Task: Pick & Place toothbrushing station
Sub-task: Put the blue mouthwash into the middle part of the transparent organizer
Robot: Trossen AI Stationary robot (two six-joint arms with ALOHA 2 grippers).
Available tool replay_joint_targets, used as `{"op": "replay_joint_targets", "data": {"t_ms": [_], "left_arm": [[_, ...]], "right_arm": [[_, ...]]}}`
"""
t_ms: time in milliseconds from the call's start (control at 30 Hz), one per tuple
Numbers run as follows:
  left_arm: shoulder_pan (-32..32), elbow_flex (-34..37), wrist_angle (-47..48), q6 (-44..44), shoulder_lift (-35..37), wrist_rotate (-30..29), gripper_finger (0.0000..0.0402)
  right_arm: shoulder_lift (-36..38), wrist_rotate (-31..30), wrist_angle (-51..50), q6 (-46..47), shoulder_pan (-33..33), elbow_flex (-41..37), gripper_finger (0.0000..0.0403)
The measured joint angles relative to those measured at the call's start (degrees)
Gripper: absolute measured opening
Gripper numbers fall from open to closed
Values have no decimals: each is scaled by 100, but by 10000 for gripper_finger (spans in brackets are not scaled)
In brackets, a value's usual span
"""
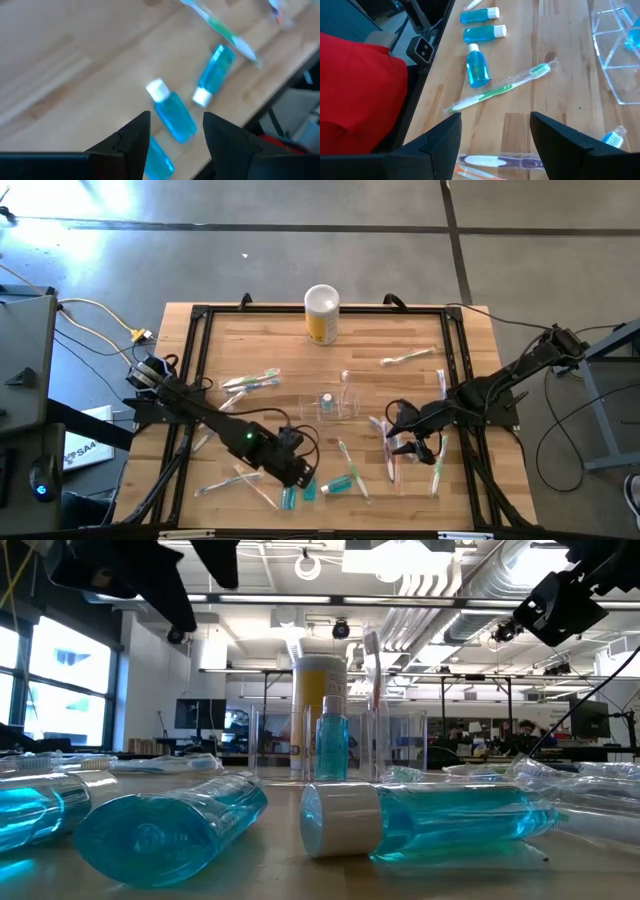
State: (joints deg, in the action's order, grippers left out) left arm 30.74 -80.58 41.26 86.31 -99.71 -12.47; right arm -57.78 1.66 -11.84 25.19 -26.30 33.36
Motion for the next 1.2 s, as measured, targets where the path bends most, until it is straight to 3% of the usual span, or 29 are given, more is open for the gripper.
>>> {"op": "replay_joint_targets", "data": {"t_ms": [367, 700, 833, 1067, 1200], "left_arm": [[3, 0, 192, -34, 3, 143, 178], [2, 5, 832, 378, -198, 193, 183], [2, -4, 740, 380, -183, 206, 225], [2, -2, 50, 358, -183, 270, 340], [2, -2, -111, 356, -183, 260, 378]], "right_arm": [[1, -5, 0, -2, -31, 0, 227], [-9, -19, 35, -4, -475, 0, 227], [-9, -19, 51, -21, -619, 0, 227], [-66, -21, 56, -151, -758, 0, 227], [-181, -53, 55, -153, -789, 0, 227]]}}
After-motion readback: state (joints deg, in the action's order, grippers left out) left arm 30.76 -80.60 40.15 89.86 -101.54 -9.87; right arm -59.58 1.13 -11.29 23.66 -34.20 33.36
